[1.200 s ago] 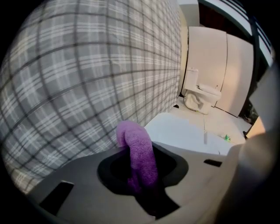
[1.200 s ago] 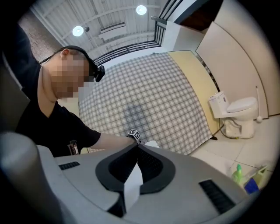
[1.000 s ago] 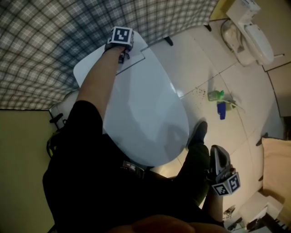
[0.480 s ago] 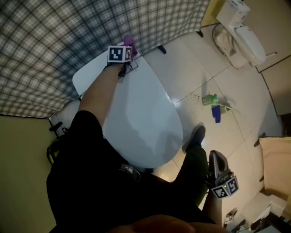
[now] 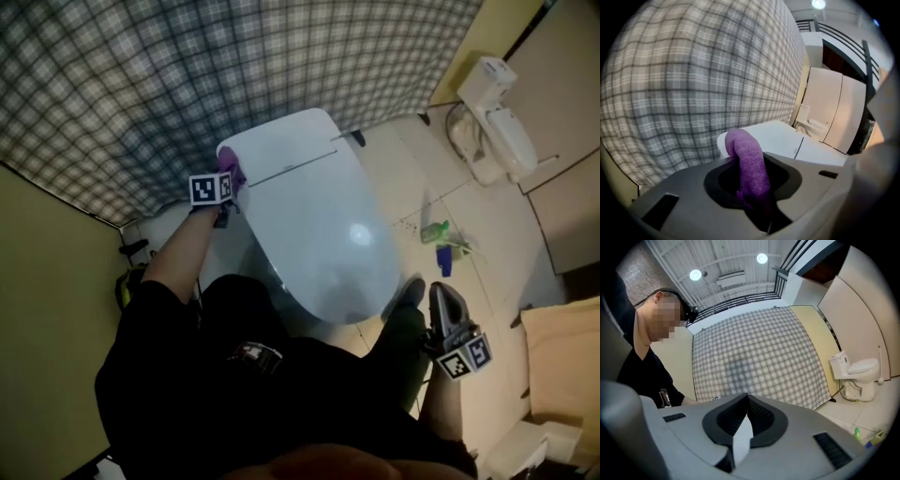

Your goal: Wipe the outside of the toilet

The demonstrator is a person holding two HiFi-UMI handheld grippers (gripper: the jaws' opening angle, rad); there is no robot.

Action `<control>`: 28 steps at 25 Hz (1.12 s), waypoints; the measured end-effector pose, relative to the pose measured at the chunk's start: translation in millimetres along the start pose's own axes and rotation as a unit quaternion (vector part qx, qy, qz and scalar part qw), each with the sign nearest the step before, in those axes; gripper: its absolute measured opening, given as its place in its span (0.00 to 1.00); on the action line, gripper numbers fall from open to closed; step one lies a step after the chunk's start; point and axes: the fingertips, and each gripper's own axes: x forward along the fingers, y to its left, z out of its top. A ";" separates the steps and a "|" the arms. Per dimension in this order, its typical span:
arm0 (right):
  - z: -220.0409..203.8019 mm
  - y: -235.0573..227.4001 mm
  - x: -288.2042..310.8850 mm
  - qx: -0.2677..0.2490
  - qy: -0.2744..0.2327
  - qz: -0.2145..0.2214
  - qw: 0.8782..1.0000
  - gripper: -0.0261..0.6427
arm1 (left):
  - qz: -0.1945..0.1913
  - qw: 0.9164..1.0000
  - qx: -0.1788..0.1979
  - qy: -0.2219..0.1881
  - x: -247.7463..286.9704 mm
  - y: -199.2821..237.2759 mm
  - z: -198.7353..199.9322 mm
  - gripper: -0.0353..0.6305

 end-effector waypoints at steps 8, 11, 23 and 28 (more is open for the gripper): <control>9.4 41.2 26.2 -0.041 0.014 0.009 0.999 0.04 | -0.026 0.999 -0.025 0.011 -25.8 11.0 -31.4 0.19; 23.2 45.3 24.0 -0.047 0.018 0.007 0.999 0.04 | -0.036 0.999 -0.011 0.034 -17.0 -6.8 -24.8 0.19; -0.4 0.8 11.0 -0.018 0.017 -0.015 1.000 0.04 | -0.013 0.999 0.007 0.047 23.9 -33.2 -24.3 0.19; 2.1 -21.0 11.7 0.015 0.012 -0.009 1.000 0.04 | -0.003 0.997 0.047 0.068 40.9 -57.6 8.4 0.19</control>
